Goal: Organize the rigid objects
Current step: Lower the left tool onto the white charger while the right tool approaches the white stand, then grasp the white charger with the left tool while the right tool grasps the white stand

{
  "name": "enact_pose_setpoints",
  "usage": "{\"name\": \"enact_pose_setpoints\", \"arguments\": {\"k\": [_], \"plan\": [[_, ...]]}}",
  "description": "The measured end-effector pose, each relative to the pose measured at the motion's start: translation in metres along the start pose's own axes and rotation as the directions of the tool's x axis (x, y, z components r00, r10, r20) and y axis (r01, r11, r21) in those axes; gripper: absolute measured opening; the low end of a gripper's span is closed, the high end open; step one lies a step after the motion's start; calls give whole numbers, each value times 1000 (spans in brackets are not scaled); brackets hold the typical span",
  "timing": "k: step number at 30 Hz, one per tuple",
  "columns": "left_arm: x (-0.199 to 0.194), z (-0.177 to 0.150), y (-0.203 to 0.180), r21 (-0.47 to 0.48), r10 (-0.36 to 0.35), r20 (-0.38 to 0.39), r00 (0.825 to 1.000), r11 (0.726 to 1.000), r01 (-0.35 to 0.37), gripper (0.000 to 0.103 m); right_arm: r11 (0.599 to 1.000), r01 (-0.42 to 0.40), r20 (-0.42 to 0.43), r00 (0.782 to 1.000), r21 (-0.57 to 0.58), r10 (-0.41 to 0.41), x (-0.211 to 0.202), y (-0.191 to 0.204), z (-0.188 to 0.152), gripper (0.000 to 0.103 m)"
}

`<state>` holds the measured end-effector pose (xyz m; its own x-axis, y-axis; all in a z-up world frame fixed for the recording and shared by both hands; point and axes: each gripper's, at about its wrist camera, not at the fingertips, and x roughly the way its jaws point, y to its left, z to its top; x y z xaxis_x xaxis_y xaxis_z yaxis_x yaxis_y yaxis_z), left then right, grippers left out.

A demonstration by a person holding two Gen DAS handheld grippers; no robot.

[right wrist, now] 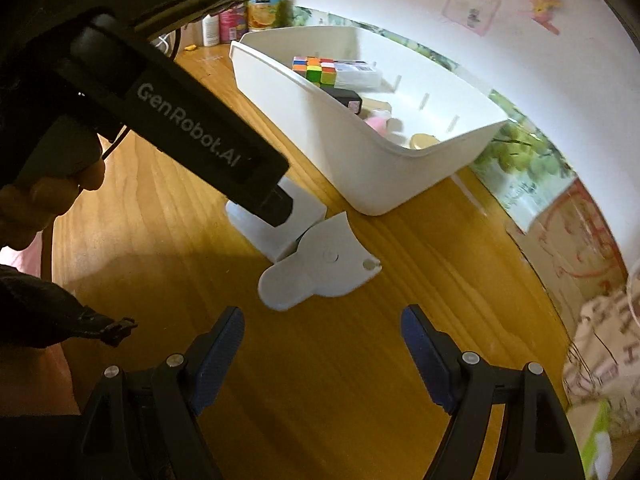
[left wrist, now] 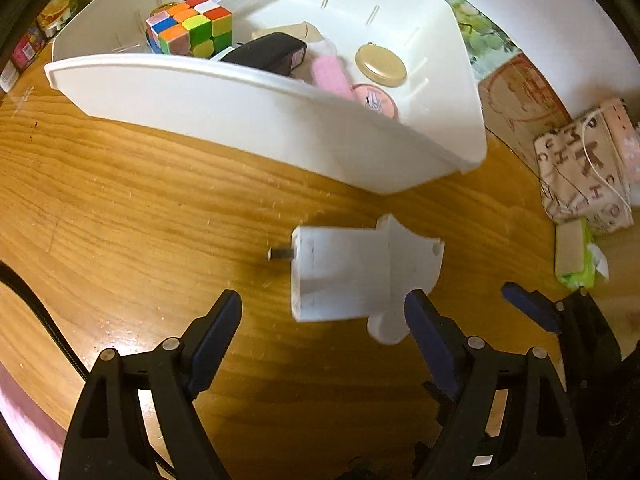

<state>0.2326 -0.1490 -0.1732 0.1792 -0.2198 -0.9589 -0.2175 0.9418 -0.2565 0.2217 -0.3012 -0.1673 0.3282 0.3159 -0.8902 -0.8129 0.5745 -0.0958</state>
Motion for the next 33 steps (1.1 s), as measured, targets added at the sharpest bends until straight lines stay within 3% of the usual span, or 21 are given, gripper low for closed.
{"name": "enact_pose_setpoints", "arguments": {"k": [13,20,26,33], "plan": [[25,13,-1,-69,53,-43,998,996,-56,87,994,-109,107,988,-2,108,40,-10,1,82],[31,19,3,-108,26,-56,998,994,-32,87,994,-110,91,990,26,107,61,-8,4,84],[31,26,5,-119,18,-78,997,993,-27,87,993,-98,127,988,70,88,65,-9,7,86],[33,33,5,-158,-36,-100,994,987,20,78,992,-90,145,986,84,77,68,-5,9,90]]}}
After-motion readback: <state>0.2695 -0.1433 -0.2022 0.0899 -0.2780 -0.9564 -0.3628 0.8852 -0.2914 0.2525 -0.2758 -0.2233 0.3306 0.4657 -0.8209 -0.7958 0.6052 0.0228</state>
